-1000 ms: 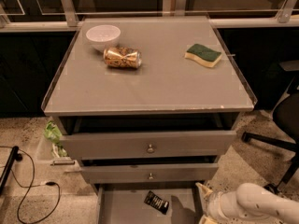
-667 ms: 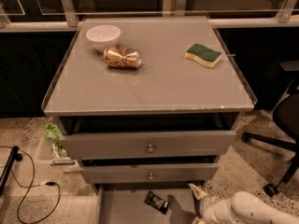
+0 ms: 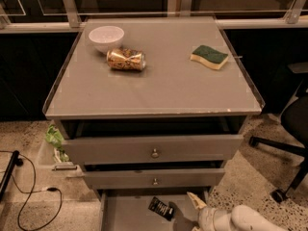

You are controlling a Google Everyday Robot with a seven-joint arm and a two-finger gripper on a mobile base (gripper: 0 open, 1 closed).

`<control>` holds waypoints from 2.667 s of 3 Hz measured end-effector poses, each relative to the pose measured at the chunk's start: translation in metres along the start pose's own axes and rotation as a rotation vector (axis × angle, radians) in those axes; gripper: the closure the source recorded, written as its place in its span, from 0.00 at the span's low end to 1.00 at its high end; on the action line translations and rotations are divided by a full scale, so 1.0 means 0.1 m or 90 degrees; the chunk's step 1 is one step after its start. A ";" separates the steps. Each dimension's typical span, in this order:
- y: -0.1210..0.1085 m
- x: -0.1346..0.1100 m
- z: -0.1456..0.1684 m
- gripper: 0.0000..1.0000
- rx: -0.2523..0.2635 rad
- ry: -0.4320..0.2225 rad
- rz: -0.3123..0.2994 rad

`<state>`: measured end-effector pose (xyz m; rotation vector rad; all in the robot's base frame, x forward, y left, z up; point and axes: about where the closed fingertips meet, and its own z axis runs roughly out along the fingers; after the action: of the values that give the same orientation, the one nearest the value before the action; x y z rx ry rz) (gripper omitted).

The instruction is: Pick rxbar chocolate from bottom drawer and place on counter

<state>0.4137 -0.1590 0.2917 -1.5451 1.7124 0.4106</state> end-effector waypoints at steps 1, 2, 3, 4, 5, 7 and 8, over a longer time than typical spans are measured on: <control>-0.01 0.09 0.23 0.00 -0.010 0.011 0.011; -0.06 0.19 0.51 0.00 -0.006 0.027 0.023; -0.09 0.26 0.72 0.00 0.001 0.040 0.031; -0.12 0.33 0.92 0.00 0.003 0.047 0.039; -0.14 0.49 1.17 0.00 0.001 0.056 0.061; -0.13 0.70 1.58 0.00 -0.008 0.060 0.105; -0.11 0.82 1.73 0.00 -0.012 0.066 0.128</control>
Offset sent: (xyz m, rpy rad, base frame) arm 0.0448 0.0313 -0.0731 -0.0607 0.0493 -0.0649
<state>0.4846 -0.0989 0.1234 -1.4347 1.9578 0.4562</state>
